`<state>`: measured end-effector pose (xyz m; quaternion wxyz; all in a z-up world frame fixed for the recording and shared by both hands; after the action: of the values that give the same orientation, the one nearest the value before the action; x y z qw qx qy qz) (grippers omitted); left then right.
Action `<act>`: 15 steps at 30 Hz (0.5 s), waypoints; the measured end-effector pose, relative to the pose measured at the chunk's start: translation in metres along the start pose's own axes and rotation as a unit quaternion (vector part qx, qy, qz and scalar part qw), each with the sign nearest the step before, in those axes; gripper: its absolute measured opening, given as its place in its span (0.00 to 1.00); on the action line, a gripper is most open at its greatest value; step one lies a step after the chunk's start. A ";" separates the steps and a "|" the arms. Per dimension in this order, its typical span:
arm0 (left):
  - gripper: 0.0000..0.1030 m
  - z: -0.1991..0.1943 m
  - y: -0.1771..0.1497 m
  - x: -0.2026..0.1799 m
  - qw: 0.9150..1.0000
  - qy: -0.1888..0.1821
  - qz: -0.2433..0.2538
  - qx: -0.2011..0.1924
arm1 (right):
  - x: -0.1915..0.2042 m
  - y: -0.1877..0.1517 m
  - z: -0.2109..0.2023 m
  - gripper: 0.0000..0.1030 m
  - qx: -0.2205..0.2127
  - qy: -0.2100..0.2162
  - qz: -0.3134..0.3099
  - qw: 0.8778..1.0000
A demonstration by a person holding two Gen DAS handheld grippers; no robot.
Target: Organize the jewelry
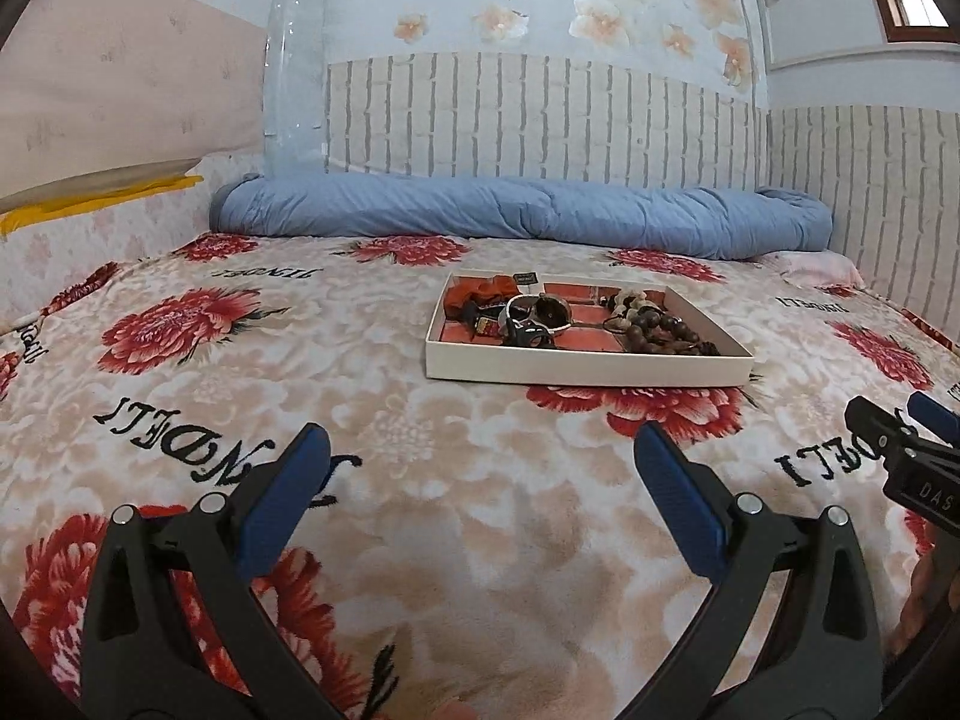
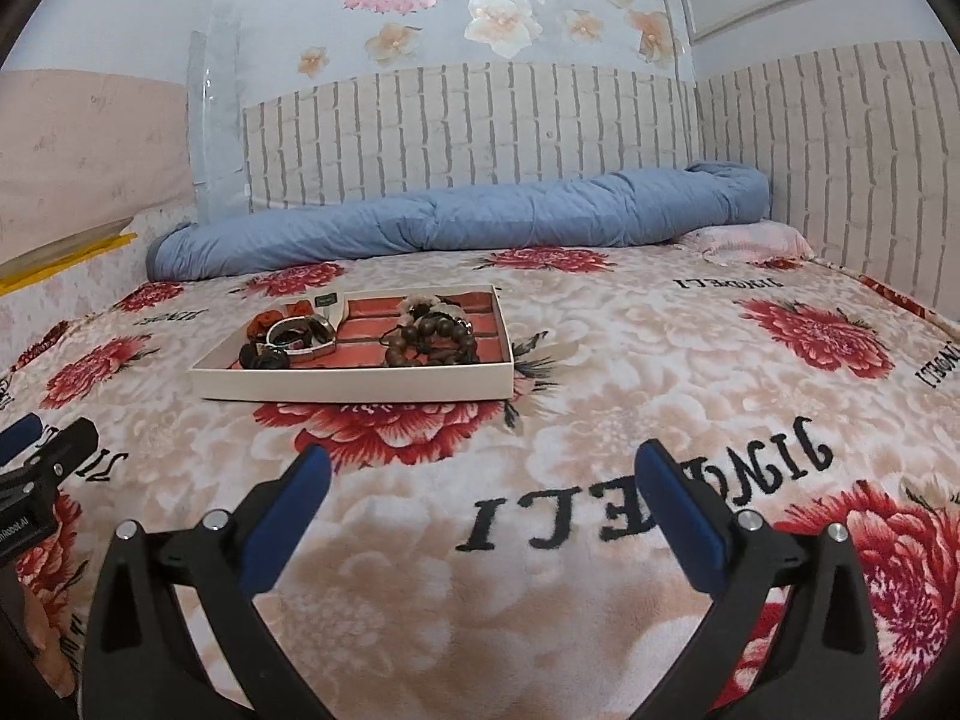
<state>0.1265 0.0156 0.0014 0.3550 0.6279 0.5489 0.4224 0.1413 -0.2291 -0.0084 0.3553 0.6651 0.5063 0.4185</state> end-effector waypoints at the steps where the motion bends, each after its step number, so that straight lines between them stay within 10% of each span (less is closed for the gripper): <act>1: 0.95 0.000 0.000 0.000 1.000 0.001 0.002 -0.001 | 0.002 0.000 0.001 0.96 -0.002 0.000 -0.003 1.000; 15: 0.95 -0.003 0.001 0.000 1.000 0.001 0.003 -0.009 | 0.005 -0.001 -0.001 0.96 -0.008 -0.002 -0.013 1.000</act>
<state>0.1245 0.0151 0.0031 0.3586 0.6259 0.5434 0.4294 0.1404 -0.2234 -0.0080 0.3666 0.6565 0.5107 0.4170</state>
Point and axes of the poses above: each gripper's, at about its wrist camera, not at the fingertips, and z roughly the way its jaws point, x to its left, y to its top, the point moved 1 cm from there along z, roughly the way its jaws point, and after that the axes turned 10 degrees about z, right-handed, at the moved point
